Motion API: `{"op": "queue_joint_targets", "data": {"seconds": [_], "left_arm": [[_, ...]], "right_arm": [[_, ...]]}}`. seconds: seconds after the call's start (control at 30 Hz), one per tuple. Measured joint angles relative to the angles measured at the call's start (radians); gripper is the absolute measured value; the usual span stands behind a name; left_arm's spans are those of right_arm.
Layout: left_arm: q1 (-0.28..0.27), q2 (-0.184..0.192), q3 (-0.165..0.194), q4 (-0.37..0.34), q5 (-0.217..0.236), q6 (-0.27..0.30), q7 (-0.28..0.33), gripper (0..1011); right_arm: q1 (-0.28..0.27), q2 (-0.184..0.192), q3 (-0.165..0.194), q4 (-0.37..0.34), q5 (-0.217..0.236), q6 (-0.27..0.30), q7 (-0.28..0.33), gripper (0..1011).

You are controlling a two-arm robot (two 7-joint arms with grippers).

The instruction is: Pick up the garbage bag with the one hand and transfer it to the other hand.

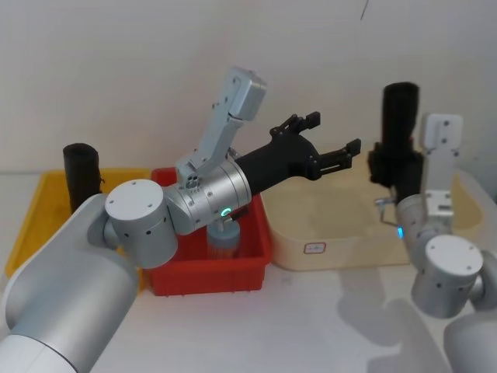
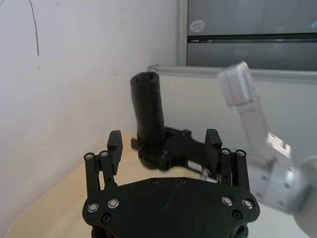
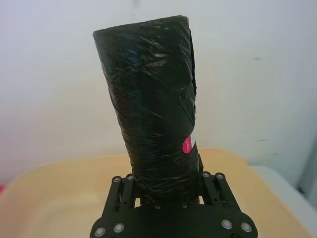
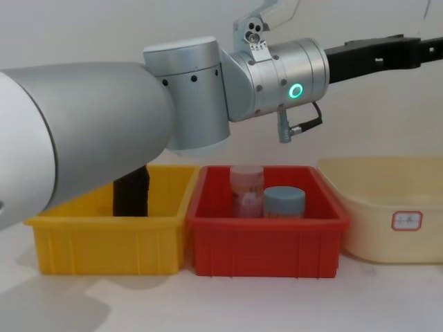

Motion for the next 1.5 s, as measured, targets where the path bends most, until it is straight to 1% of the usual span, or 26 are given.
{"op": "queue_joint_targets", "data": {"seconds": [0.13,0.17,0.2,0.27,0.4,0.43,0.47,0.5,0.53,0.6,0.63,0.67,0.77,0.9,1.0,1.07,1.17,1.2,1.27,1.3,1.33,1.37,1.43,1.5], "left_arm": [[0.000,0.000,0.000,0.000,0.000,0.000,0.000,1000],[0.000,0.000,0.000,0.000,0.000,0.000,0.000,1000],[0.000,0.000,0.000,0.000,0.000,0.000,0.000,1001],[0.000,0.000,0.000,0.000,0.000,0.000,0.000,1000],[0.000,0.000,0.000,0.000,0.000,0.000,0.000,1000],[0.000,0.000,0.000,0.000,0.000,0.000,0.000,1000],[0.000,0.000,0.000,0.000,0.000,0.000,0.000,1000],[0.000,0.000,0.000,0.000,0.000,0.000,0.000,1000],[0.000,0.000,0.000,0.000,0.000,0.000,0.000,1001],[0.000,0.000,0.000,0.000,0.000,0.000,0.000,1001],[0.000,0.000,0.000,0.000,0.000,0.000,0.000,1001],[0.000,0.000,0.000,0.000,0.000,0.000,0.000,1000],[0.000,0.000,0.000,0.000,0.000,0.000,0.000,1001],[0.001,0.002,0.000,-0.003,0.000,0.000,0.002,1000],[0.009,0.009,0.000,-0.017,0.002,-0.001,0.015,1000],[0.018,0.016,-0.001,-0.036,0.009,-0.004,0.029,1001],[0.033,0.031,-0.003,-0.069,0.023,-0.012,0.053,1000],[0.042,0.041,-0.005,-0.089,0.031,-0.017,0.068,1000],[0.052,0.049,-0.007,-0.109,0.039,-0.022,0.082,1000],[0.057,0.054,-0.008,-0.120,0.044,-0.025,0.089,1000],[0.070,0.066,-0.012,-0.146,0.053,-0.031,0.104,1001],[0.070,0.066,-0.012,-0.146,0.053,-0.031,0.104,1001],[0.092,0.084,-0.019,-0.188,0.070,-0.040,0.131,1001],[0.113,0.100,-0.027,-0.227,0.084,-0.049,0.160,1000]], "right_arm": [[0.029,0.010,0.021,0.039,-0.002,-0.003,-0.011,559],[0.041,0.015,0.030,0.056,-0.002,-0.004,-0.015,580],[0.051,0.021,0.040,0.069,-0.003,-0.004,-0.018,609],[0.058,0.025,0.049,0.078,-0.003,-0.003,-0.020,677],[0.069,0.036,0.067,0.090,-0.002,0.003,-0.021,773],[0.070,0.039,0.072,0.090,0.000,0.006,-0.019,826],[0.070,0.042,0.075,0.090,0.001,0.008,-0.016,846],[0.069,0.045,0.079,0.086,0.004,0.011,-0.009,897],[0.068,0.047,0.081,0.083,0.005,0.013,-0.004,897],[0.064,0.050,0.086,0.072,0.008,0.016,0.004,944],[0.059,0.053,0.088,0.063,0.013,0.020,0.014,984],[0.057,0.054,0.090,0.057,0.015,0.022,0.019,1000],[0.046,0.058,0.094,0.034,0.023,0.028,0.038,1000],[0.022,0.064,0.098,-0.015,0.041,0.041,0.077,1000],[0.005,0.065,0.100,-0.047,0.051,0.048,0.099,1000],[-0.020,0.067,0.101,-0.091,0.066,0.057,0.129,1000],[-0.038,0.067,0.101,-0.123,0.076,0.061,0.149,1000],[-0.054,0.067,0.101,-0.148,0.082,0.063,0.163,1000],[-0.067,0.067,0.099,-0.171,0.088,0.065,0.176,1000],[-0.084,0.067,0.097,-0.196,0.094,0.066,0.192,1000],[-0.084,0.067,0.097,-0.196,0.094,0.066,0.192,1000],[-0.098,0.067,0.094,-0.219,0.100,0.067,0.207,1000],[-0.114,0.066,0.089,-0.242,0.105,0.068,0.220,1000],[-0.147,0.064,0.078,-0.288,0.114,0.068,0.243,1000]]}}
